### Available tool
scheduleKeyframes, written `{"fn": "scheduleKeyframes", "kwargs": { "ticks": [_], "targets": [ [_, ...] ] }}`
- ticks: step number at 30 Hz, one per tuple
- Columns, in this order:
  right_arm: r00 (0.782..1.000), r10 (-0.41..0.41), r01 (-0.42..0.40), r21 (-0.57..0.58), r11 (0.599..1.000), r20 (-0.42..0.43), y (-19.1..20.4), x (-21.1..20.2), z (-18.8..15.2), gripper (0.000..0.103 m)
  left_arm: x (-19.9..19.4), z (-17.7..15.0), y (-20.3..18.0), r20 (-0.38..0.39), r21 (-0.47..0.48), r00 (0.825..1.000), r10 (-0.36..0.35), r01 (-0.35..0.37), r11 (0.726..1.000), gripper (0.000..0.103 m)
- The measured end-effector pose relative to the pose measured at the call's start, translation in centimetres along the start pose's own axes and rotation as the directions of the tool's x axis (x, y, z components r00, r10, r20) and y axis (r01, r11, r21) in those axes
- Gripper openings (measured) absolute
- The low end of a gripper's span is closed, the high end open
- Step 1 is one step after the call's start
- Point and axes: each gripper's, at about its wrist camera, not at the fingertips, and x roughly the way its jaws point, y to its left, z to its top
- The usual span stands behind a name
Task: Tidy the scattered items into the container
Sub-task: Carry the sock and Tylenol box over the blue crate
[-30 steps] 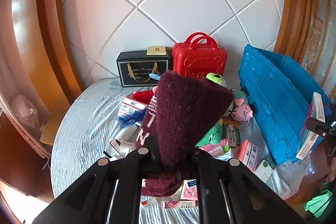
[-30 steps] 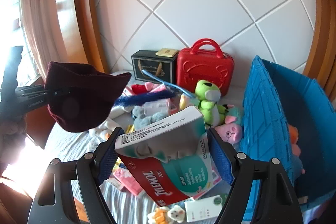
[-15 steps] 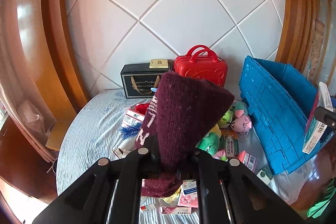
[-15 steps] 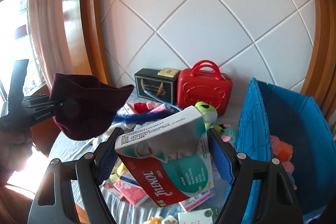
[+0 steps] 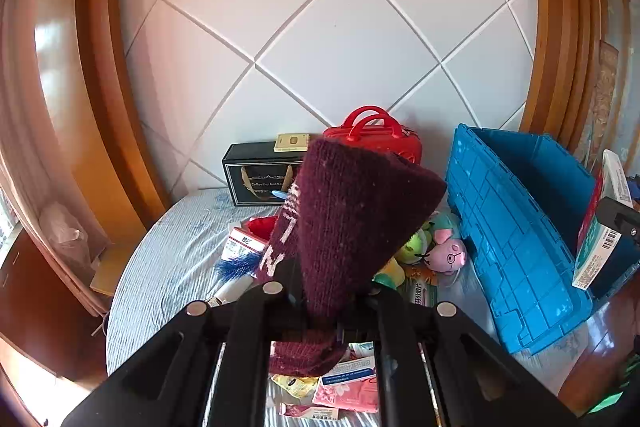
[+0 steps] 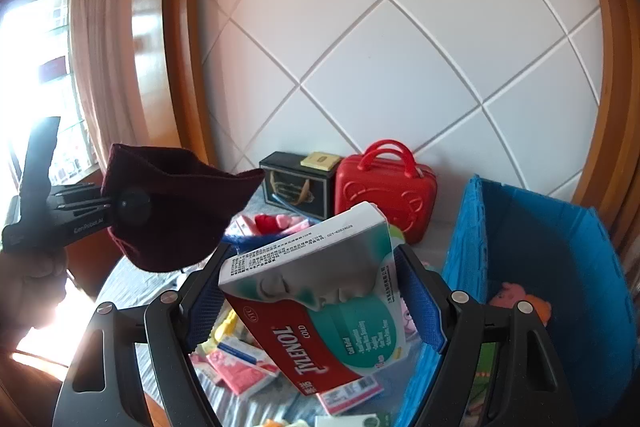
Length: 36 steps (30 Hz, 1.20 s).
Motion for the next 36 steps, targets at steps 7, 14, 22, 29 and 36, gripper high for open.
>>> {"fn": "scheduleKeyframes", "kwargs": {
  "ticks": [7, 14, 22, 29, 36],
  "targets": [
    [0.999, 0.016, -0.016, 0.002, 1.000, 0.042, -3.8, -2.0, -0.2, 0.079, -0.1, 1.6, -4.5, 0.014, 0.018, 0.999, -0.031, 0.031, 0.999, 0.008],
    [0.998, 0.009, -0.010, 0.024, 1.000, 0.063, -8.2, -4.2, -1.1, 0.080, 0.0, 2.9, -10.1, 0.016, 0.061, 0.998, -0.066, 0.065, 0.996, 0.008],
    [0.997, -0.020, 0.016, 0.054, 0.998, 0.070, -13.7, -5.9, -2.2, 0.079, 0.5, 4.3, -16.3, 0.005, 0.110, 0.995, -0.105, 0.103, 0.988, 0.008],
    [0.994, -0.066, 0.058, 0.097, 0.994, 0.082, -18.8, -7.7, -3.8, 0.079, 1.1, 5.8, -22.1, -0.003, 0.147, 0.986, -0.170, 0.168, 0.975, 0.008],
    [0.989, -0.123, 0.109, 0.169, 0.980, 0.076, -23.6, -9.5, -6.1, 0.080, 2.9, 7.2, -28.7, -0.025, 0.219, 0.972, -0.232, 0.231, 0.948, 0.008]
  ]
}}
